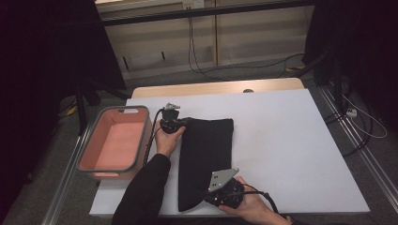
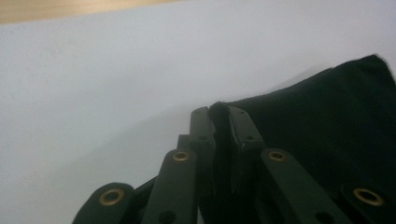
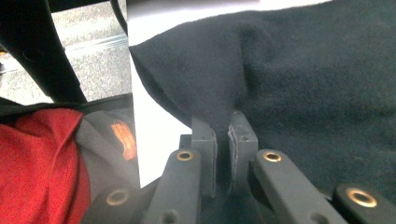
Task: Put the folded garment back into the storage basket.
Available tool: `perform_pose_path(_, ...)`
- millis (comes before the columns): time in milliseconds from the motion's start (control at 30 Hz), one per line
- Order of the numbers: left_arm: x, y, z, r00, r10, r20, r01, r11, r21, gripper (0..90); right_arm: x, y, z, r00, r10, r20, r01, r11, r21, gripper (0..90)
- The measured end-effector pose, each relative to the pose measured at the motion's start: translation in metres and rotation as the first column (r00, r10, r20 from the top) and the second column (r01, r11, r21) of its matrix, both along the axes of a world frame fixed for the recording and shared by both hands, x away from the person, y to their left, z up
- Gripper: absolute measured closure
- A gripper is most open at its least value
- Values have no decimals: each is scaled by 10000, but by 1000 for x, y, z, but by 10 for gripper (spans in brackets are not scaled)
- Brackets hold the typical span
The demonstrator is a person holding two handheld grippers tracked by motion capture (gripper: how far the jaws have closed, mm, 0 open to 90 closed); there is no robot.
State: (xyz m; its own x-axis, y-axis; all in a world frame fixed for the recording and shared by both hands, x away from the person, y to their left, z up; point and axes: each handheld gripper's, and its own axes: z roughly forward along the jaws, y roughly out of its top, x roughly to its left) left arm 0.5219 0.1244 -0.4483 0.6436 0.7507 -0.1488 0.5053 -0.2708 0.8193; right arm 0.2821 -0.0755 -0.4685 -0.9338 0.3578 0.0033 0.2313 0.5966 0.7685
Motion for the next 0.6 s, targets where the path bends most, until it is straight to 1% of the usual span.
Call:
perform_pose_path(33, 0, 0, 0, 10000, 0, 0, 0, 10000, 0, 816, 0, 0, 1, 10000, -2, 21, 2, 10000, 68, 839)
perform_pose_path(67, -2, 0, 3, 10000, -5, 86, 6, 9998, -188, 816, 0, -1, 3, 10000, -42, 16, 42, 9999, 139, 839)
perform_pose_path(200, -2, 1, 7, 9999, -3, 139, 8, 9993, -383, 816, 0, -2, 6, 9999, -71, 111, 67, 9994, 325, 839)
perform_pose_path(267, -2, 2, 8, 9999, -41, 139, 46, 9993, -376, 816, 0, -3, 8, 9998, -110, 146, 104, 9991, 420, 839)
perform_pose_path(333, -1, 3, 10, 9999, -49, 147, 56, 9988, -480, 816, 0, -4, 9, 9997, -104, 206, 94, 9989, 460, 839)
perform_pose_path(400, -1, 3, 14, 9998, -44, 218, 55, 9986, -527, 817, 1, -7, 14, 9994, -181, 292, 160, 9973, 721, 839)
perform_pose_path(433, -1, 3, 14, 9998, -44, 218, 55, 9986, -527, 817, 1, -8, 15, 9994, -207, 269, 185, 9967, 792, 839)
perform_pose_path(467, -2, 2, 17, 9996, -65, 260, 81, 9981, -616, 817, 1, -9, 17, 9993, -268, 255, 244, 9957, 895, 839)
perform_pose_path(500, -2, 2, 17, 9996, -65, 260, 81, 9981, -616, 817, 1, -10, 18, 9992, -288, 275, 261, 9952, 942, 839)
perform_pose_path(533, -4, 0, 21, 9993, -140, 352, 162, 9980, -612, 817, 1, -11, 19, 9990, -304, 324, 270, 9946, 997, 839)
perform_pose_path(567, -4, 0, 21, 9993, -140, 352, 162, 9980, -612, 817, 1, -11, 19, 9990, -304, 324, 270, 9946, 997, 839)
perform_pose_path(600, -4, -1, 24, 9990, -176, 419, 202, 9977, -645, 818, 1, -11, 21, 9988, -350, 343, 311, 9936, 1082, 839)
